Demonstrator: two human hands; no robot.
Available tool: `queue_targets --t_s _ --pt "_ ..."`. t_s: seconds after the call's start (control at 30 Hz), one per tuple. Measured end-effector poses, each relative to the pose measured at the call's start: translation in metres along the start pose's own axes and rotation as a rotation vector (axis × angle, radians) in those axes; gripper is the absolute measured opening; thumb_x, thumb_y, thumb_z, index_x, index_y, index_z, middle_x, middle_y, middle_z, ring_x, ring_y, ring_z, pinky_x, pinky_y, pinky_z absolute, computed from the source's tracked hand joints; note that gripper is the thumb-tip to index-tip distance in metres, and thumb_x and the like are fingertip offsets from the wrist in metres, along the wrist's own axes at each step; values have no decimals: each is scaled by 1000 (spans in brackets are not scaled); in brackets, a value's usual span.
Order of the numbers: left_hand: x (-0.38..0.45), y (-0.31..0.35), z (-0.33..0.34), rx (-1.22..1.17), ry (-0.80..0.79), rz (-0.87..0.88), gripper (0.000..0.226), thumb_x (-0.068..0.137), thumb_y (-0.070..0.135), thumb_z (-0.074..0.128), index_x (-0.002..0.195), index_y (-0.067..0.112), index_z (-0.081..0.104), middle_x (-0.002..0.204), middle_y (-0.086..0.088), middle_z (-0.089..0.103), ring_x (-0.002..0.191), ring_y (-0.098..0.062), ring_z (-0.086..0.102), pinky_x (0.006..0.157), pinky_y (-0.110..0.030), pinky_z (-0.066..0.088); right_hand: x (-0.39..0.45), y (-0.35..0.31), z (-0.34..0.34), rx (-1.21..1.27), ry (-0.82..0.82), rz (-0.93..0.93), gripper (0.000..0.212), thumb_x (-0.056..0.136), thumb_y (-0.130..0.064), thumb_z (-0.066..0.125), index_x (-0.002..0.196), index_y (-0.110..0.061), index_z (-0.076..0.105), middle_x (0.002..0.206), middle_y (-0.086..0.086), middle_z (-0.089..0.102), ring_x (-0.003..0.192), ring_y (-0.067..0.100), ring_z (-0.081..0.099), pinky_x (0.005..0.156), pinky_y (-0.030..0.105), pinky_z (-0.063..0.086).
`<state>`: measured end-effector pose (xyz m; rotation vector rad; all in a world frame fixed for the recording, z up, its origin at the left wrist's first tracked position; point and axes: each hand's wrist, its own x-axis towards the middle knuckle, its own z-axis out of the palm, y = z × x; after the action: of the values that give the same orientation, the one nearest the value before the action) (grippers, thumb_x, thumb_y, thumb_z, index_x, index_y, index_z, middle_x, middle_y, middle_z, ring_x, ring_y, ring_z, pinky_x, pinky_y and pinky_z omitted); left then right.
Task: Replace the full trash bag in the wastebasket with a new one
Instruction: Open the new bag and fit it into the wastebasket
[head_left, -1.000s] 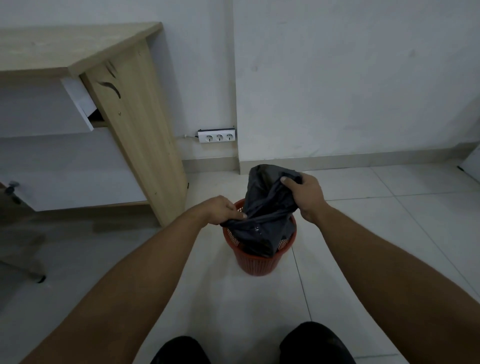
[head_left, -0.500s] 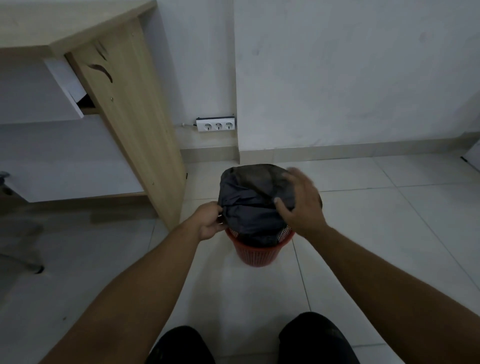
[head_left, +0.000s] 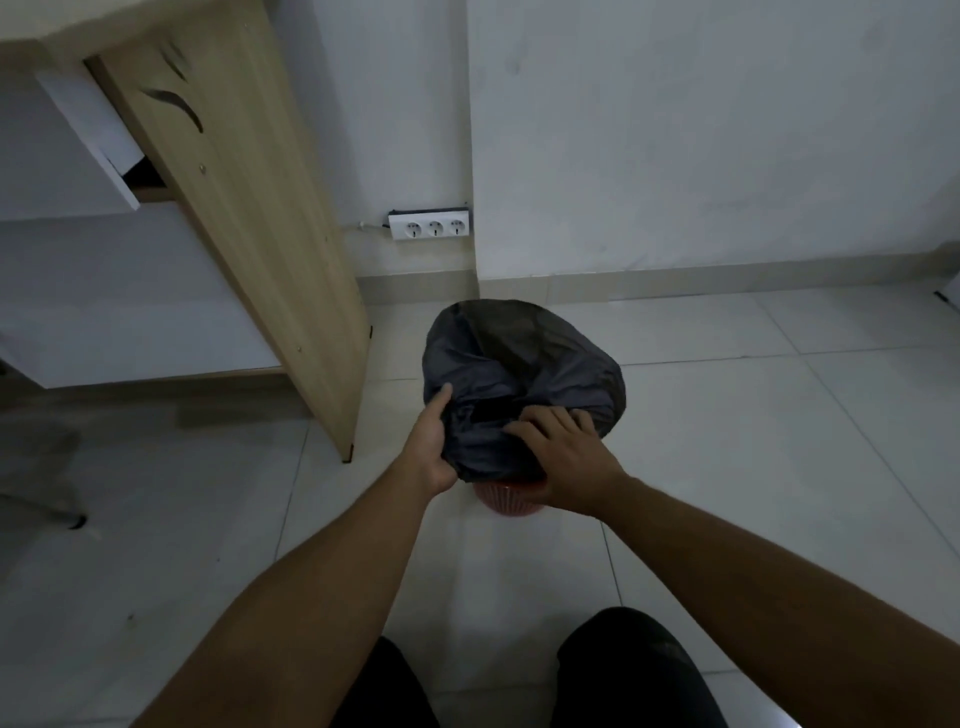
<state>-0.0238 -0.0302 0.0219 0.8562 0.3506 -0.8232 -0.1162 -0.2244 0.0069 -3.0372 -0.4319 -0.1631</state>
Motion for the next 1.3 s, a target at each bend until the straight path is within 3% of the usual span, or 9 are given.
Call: queue_targets --t_s 0.13,0.3,0.4,0.6,0.83,0.93,1.03,1.2,1.3 --pt "8 -6 3 9 81 -21 59 102 51 48 137 6 59 131 -22 66 118 -39 63 92 -48 54 3 -3 5 93 175 -130 43 79 -37 48 107 -17 73 105 3 72 92 28 66 84 38 47" --pt "17 -5 -29 7 263 86 58 103 50 46 143 9 54 138 -17 62 117 -37 64 93 -47 56 -21 26 23 177 211 -292 25 87 -17 62 110 -11 70 109 8 68 91 26 64 75 34 56" --pt "21 -13 -48 5 337 94 55 103 48 49 141 10 54 137 -17 62 114 -36 65 85 -46 58 -40 44 29 192 185 -241 11 91 -26 64 93 -15 67 95 3 64 82 22 60 70 35 51" --pt "23 -30 -49 -14 311 171 41 103 27 40 127 8 67 123 -18 70 113 -41 64 96 -52 55 -56 56 40 183 41 -35 37 99 -45 48 81 -22 70 82 -6 63 78 14 57 75 31 43" --pt "52 -32 -64 362 571 264 27 98 2 48 123 11 47 119 -13 58 104 -33 60 94 -48 56 -42 55 48 618 106 634 25 102 -29 54 87 -10 59 80 6 62 73 23 59 64 33 46" --pt "60 -28 -74 851 741 719 31 86 -9 55 108 11 45 112 -9 46 93 -25 51 91 -45 52 -30 57 48 644 215 747 14 100 -28 57 101 -14 60 95 6 63 88 23 60 76 38 52" --pt "68 -23 -77 1237 617 958 37 76 -19 48 96 9 62 105 -12 52 93 -24 54 89 -38 50 -14 65 51 633 248 724 23 99 -21 56 120 -13 62 119 10 58 112 29 54 97 42 48" --pt "82 -6 -63 909 477 424 51 92 -5 44 134 18 64 123 -2 64 109 -20 61 101 -33 50 12 77 54 855 191 836 41 105 -25 49 143 -11 51 140 12 57 127 28 53 107 36 41" --pt "86 10 -56 589 473 181 28 95 7 50 103 15 76 102 -5 72 88 -21 65 80 -33 57 26 85 54 909 241 900 39 106 -28 47 141 -13 54 136 10 60 123 26 56 103 33 43"
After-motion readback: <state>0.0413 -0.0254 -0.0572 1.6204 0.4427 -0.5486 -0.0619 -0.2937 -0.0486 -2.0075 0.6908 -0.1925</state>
